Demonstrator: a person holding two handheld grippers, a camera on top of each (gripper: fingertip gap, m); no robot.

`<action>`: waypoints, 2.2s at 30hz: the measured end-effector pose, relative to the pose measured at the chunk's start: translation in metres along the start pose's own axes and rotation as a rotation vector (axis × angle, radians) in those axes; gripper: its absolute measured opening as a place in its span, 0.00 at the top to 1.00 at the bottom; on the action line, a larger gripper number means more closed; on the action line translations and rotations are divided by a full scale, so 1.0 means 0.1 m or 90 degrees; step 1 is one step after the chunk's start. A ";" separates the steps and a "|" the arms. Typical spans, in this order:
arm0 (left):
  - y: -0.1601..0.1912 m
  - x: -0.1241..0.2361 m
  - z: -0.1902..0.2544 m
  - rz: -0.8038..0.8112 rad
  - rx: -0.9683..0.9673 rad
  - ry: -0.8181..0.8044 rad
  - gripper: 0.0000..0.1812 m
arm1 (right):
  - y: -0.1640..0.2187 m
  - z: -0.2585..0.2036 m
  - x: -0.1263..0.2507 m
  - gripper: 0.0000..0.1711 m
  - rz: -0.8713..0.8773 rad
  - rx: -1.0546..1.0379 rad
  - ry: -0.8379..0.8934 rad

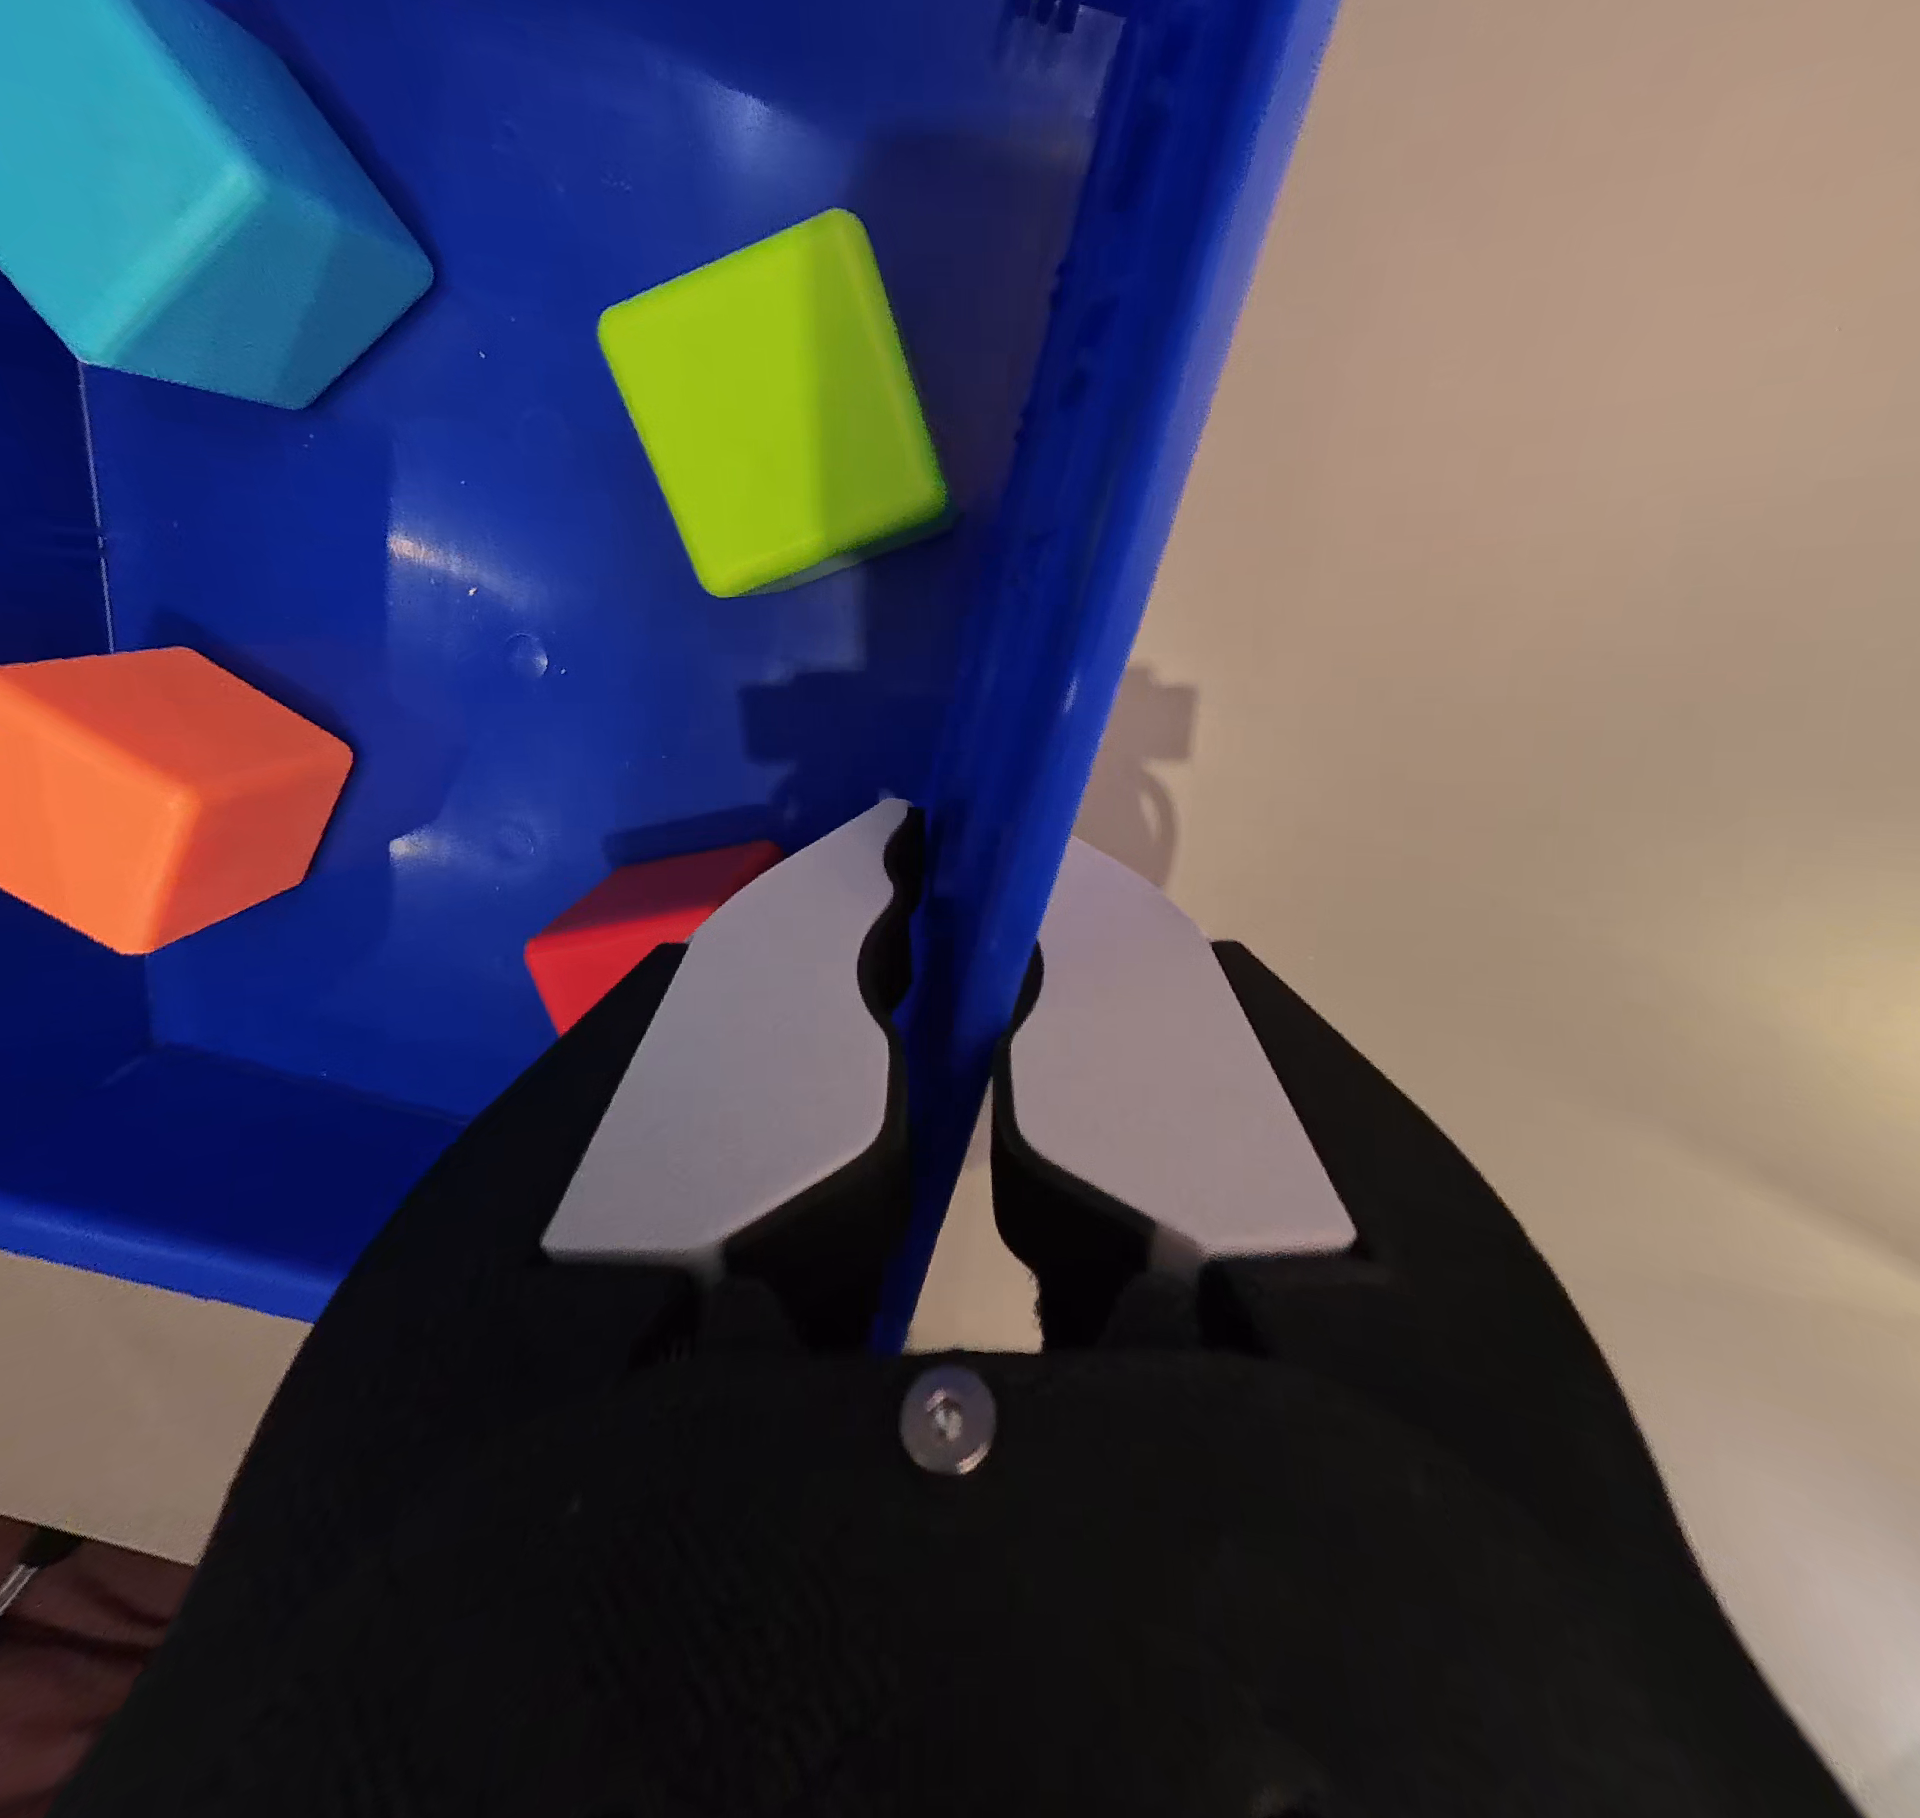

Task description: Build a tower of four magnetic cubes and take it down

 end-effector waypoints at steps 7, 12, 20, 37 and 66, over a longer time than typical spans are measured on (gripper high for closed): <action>-0.13 -0.01 0.16 0.055 -0.024 0.016 0.71 | 0.04 0.18 0.01 0.90 -0.007 -0.021 0.044; -0.18 0.02 0.25 0.080 -0.044 0.107 0.66 | 0.09 0.29 0.01 0.95 -0.006 -0.069 -0.025; -0.10 0.86 -0.04 0.248 -0.023 0.269 0.60 | 0.12 0.38 0.01 0.96 -0.004 -0.088 -0.054; 1.16 2.22 -1.30 0.610 0.143 0.133 0.69 | 0.40 0.86 0.38 0.96 -0.071 -0.104 -0.088; 1.64 2.30 -1.92 0.657 0.392 -0.054 0.60 | -2.08 -3.77 1.13 0.95 -0.037 0.262 -0.206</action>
Point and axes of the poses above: each gripper's, where its closed fingertips meet, x back along the fingers, y out of its underside, z = x × y across the jaws, the point moved 6 cm from there along x, back along the fingers, and after that the axes turned 3 degrees about y, right-handed, at the moved point
